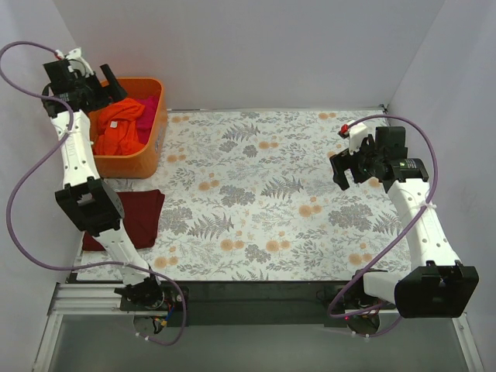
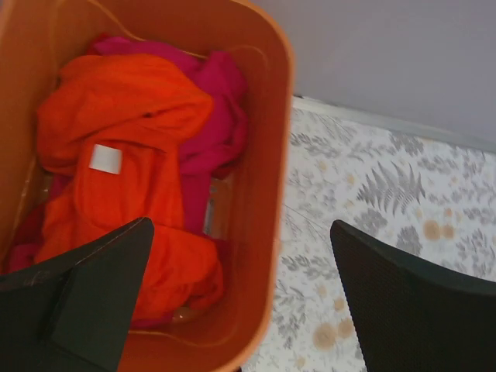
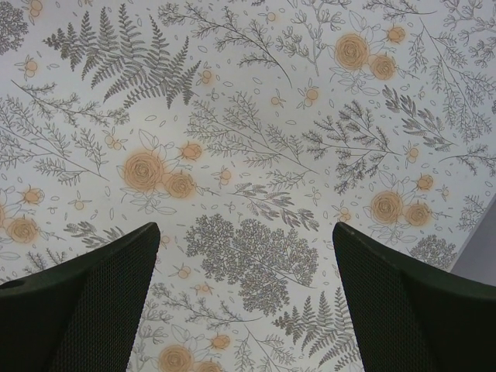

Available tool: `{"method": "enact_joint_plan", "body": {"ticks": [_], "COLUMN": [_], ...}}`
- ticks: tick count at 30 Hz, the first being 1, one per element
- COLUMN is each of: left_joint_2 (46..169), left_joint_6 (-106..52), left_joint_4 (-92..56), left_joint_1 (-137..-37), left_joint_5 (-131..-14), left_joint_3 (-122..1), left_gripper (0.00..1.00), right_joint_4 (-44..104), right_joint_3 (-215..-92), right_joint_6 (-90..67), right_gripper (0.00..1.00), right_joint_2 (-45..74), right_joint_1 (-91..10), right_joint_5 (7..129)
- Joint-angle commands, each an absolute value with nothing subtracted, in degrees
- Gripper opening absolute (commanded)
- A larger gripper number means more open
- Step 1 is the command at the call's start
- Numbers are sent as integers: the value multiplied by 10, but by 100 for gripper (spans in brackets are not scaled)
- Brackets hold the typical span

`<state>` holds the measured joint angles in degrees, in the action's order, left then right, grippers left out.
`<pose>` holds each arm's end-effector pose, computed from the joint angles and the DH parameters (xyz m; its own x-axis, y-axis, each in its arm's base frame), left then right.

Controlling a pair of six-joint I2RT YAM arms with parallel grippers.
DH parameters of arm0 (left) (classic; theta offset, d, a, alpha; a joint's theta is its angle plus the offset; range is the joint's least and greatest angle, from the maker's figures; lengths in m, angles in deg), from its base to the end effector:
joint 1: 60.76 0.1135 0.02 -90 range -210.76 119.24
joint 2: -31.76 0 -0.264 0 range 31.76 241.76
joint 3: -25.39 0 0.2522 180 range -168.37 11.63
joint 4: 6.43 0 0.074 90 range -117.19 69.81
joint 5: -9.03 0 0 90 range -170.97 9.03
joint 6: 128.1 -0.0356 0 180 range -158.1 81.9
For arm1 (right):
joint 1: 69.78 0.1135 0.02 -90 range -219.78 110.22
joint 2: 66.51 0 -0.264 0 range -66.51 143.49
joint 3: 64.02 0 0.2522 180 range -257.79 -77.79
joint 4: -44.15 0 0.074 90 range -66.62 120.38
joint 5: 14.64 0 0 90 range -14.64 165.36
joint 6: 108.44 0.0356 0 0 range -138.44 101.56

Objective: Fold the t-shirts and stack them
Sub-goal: Grab the tshirt from the pile

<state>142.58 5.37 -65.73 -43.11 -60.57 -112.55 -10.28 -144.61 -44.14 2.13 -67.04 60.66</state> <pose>0.4127 0.1183 0.4180 -0.3662 -0.7932 -0.4865 -0.3514 0.6020 -0.7170 0.2498 0.0210 0.3384 -0.5067 -0.4442 -0.7389 -0.5026 0.8485 -0.1654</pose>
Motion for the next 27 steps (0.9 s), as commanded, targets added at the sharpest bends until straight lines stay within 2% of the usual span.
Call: {"method": "enact_joint_plan", "body": {"ticks": [1, 3, 7, 12, 16, 23, 27], "left_joint_2": [1455, 1462, 1481, 1548, 1598, 1650, 1670], "left_joint_6": [125, 136, 112, 78, 66, 24, -21], "left_joint_4": [-604, -563, -486, -457, -455, -444, -421], "left_joint_1": [-369, -339, -328, -328, -329, -353, -378], "left_joint_5": [-562, -528, -548, -558, -522, -551, -624], "left_joint_3": [-1143, -1122, -1093, -1126, -1170, -1185, -1177], "left_gripper": [98, 98, 98, 97, 96, 95, 95], "right_joint_4": [-89, -90, -89, -88, -87, -89, -89], "right_joint_3": [-1440, -1438, -1438, -1435, -1432, -1430, -1429], "right_joint_6": [-438, -435, -434, -438, -444, -445, -445], "right_gripper": [98, 98, 98, 98, 98, 98, 99], "right_joint_2": [16, 20, 33, 45, 56, 66, 69], "right_joint_1": [-671, -671, -671, -671, -671, -671, -671], "right_joint_5": [610, 609, 603, 593, 595, 603, 610]}}
